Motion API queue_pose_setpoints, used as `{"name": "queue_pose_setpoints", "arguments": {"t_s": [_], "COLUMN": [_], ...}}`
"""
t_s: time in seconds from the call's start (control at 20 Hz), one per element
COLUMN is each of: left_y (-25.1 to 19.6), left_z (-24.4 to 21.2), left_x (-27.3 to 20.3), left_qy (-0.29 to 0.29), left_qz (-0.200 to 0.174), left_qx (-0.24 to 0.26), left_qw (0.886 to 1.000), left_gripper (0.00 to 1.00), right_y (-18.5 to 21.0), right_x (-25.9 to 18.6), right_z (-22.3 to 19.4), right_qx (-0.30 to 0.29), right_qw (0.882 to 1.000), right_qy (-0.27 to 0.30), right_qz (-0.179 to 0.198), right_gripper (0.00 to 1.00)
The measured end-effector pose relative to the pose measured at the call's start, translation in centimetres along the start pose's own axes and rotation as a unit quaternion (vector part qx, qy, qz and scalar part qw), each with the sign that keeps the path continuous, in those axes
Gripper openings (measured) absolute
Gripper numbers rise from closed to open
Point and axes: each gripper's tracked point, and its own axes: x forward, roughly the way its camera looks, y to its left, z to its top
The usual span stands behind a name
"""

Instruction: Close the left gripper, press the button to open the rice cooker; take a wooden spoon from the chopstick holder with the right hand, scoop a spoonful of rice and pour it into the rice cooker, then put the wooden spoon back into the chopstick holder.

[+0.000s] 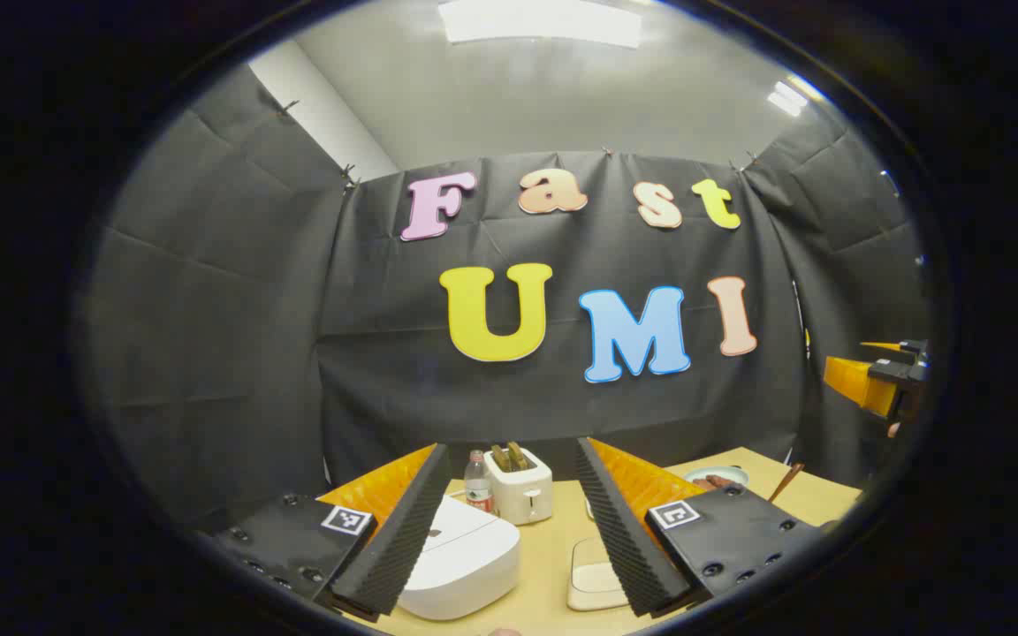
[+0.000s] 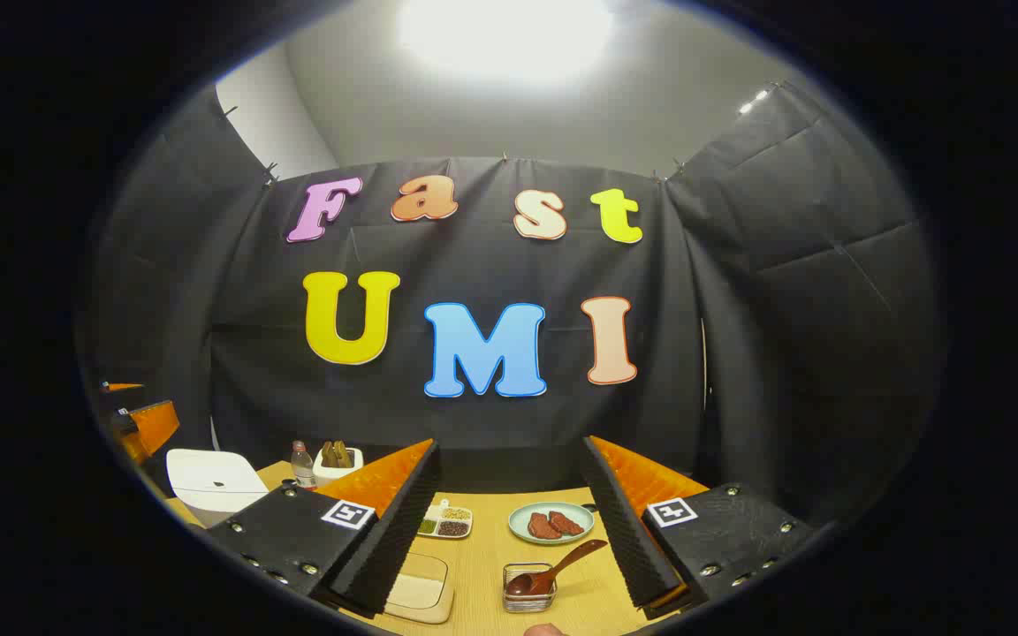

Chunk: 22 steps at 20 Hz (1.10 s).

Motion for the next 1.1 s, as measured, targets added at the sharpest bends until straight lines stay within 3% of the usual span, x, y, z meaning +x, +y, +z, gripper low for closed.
{"name": "queue_pose_setpoints", "arguments": {"t_s": [1.1], "left_y": [0.0], "left_z": [0.1], "left_x": [0.6], "left_qy": [0.0], "left_qz": [0.019], "left_qx": [0.007], "left_qw": [1.0], "left_gripper": [0.98], "right_y": [-1.3], "right_x": [0.5], "right_z": [-0.1], "right_qx": [-0.006], "right_qw": [1.0], "right_qy": [0.003], "right_qz": [-0.002], "right_gripper": [0.96]}}
